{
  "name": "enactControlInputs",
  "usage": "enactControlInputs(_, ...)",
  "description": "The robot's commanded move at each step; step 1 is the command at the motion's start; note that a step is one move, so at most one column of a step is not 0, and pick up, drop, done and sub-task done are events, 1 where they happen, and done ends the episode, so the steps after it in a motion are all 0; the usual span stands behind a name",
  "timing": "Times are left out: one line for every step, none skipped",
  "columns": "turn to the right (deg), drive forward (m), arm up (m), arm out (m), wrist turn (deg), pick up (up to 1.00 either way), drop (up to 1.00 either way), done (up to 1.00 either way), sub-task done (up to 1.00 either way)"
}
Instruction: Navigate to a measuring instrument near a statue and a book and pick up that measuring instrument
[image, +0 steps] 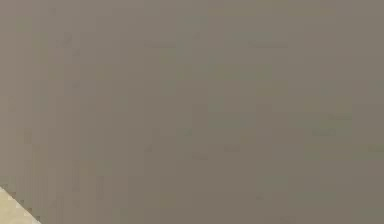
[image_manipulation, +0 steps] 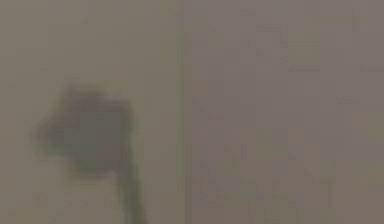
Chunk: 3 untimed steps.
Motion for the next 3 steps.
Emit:
enactControlInputs(-45.0,0.0,0.0,0.0,0.0,0.0,0.0,0.0,0.0)
enactControlInputs(-45.0,0.0,0.0,0.0,0.0,0.0,0.0,0.0,0.0)
enactControlInputs(-45.0,0.0,0.0,0.0,0.0,0.0,0.0,0.0,0.0)
